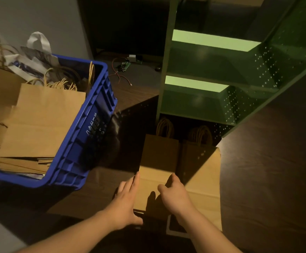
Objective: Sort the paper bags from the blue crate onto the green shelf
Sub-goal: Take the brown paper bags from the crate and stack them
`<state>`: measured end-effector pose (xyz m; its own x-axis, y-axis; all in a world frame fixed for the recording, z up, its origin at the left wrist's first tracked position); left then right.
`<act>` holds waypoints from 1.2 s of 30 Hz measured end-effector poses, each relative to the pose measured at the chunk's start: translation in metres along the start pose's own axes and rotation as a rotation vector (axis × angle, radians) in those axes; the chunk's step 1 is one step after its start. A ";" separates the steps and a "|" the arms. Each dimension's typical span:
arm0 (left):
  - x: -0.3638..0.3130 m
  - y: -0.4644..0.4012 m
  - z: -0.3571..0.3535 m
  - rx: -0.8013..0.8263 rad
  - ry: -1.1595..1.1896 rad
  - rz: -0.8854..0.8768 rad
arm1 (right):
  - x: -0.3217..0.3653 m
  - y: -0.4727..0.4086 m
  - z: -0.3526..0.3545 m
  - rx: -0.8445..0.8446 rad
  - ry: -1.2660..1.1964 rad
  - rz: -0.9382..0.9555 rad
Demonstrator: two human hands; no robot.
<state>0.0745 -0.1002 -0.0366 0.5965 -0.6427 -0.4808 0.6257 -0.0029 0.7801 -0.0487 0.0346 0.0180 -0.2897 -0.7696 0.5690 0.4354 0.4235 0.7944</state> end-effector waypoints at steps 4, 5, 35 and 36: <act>-0.002 -0.004 -0.001 -0.102 0.054 -0.005 | 0.002 0.002 -0.003 0.000 -0.051 0.004; -0.003 -0.005 -0.001 -0.103 0.057 -0.015 | 0.002 0.002 -0.002 -0.006 -0.065 0.008; -0.039 -0.042 0.017 -0.118 0.731 -0.055 | -0.016 0.007 0.027 -0.151 -0.135 -0.061; -0.041 -0.042 0.016 -0.112 0.721 -0.060 | -0.016 0.008 0.028 -0.153 -0.133 -0.056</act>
<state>0.0158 -0.0862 -0.0431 0.7184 0.0201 -0.6953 0.6920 0.0813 0.7173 -0.0642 0.0640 0.0210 -0.4223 -0.7157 0.5563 0.5371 0.2968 0.7896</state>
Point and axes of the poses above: each hand's wrist, its own y-axis away from the middle knuckle, its own z-axis out of the back of the hand, x = y × z, the point moved 5 cm from there along -y, towards the middle knuckle, and after that the axes turned 14 degrees about x, right-handed, at the moved point
